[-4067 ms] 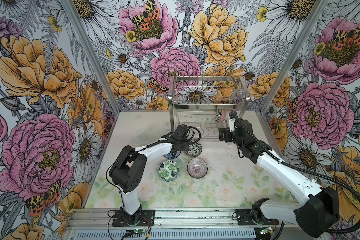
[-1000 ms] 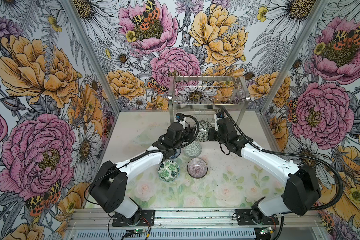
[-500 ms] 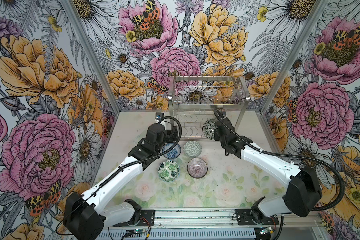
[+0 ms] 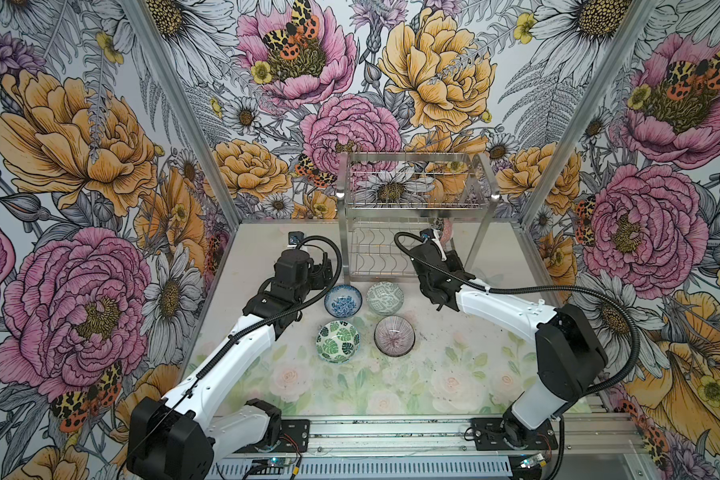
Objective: Load the bowls into the dish rack
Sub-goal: 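Lift the bowl toward the rack with the right gripper while left gripper releases and withdraws, then lower the held bowl on edge into the rack slot beside the first bowl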
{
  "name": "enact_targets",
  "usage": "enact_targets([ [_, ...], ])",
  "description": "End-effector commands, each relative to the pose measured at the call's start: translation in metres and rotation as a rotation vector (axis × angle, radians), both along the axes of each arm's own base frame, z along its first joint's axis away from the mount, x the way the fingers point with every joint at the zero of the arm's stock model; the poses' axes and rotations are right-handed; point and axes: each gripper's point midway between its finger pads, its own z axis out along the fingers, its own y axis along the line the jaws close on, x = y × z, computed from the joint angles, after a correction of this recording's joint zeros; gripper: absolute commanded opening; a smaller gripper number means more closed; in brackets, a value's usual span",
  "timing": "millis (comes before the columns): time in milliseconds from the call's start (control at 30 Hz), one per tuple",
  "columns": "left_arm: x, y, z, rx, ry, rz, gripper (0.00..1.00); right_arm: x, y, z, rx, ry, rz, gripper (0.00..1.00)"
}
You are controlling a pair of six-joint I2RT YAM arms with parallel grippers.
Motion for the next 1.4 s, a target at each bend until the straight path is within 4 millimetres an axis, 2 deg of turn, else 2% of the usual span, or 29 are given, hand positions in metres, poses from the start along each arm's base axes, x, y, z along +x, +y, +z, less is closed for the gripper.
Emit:
enact_targets([
  [0, -0.004, 0.001, -0.003, -0.024, 0.009, -0.007, 0.99, 0.015, -0.001, 0.036, -0.036, -0.122, -0.054, 0.0],
  [233, -0.001, 0.0, -0.009, -0.051, 0.014, -0.016, 0.99, 0.032, -0.013, 0.029, -0.147, -0.114, -0.097, 0.0],
  [600, 0.003, 0.005, -0.012, -0.052, 0.016, 0.0, 0.99, 0.054, -0.032, 0.007, -0.27, -0.061, -0.173, 0.0],
  [667, 0.003, 0.0, -0.012, -0.067, 0.02, -0.027, 0.99, 0.058, -0.034, 0.004, -0.288, -0.056, -0.18, 0.0],
  [1367, 0.004, -0.001, -0.016, -0.069, 0.028, -0.032, 0.98, 0.076, -0.049, -0.017, -0.406, -0.025, -0.231, 0.0],
])
